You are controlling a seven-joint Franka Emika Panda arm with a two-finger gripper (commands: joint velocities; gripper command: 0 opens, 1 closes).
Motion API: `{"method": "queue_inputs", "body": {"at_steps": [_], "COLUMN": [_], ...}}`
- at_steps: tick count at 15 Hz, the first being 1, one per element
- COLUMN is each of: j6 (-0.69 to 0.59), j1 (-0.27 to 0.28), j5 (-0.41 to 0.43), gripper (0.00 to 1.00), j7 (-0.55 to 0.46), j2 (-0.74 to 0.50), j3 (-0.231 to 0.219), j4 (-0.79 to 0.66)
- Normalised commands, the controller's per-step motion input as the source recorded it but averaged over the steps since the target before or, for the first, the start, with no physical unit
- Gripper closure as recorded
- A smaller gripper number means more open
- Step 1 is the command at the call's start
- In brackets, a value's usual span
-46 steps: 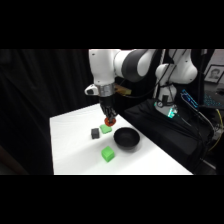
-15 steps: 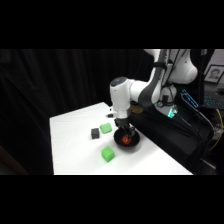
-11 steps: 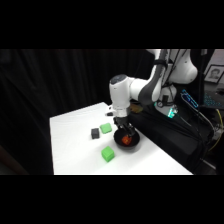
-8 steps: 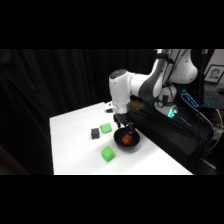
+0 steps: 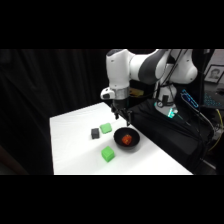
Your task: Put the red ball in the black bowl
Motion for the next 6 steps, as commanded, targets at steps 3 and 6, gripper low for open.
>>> {"method": "queue_inputs", "body": {"at_steps": [3,6], "j6": [-0.36,-0.3], "j1": [-0.013,-0.017], "j5": [-0.111,-0.104], "gripper": [0.0,0.0], "j7": [0.09,0.08], "j2": [-0.22,-0.18], "j3": [-0.037,-0.026], "j4": [0.16,0.16]}}
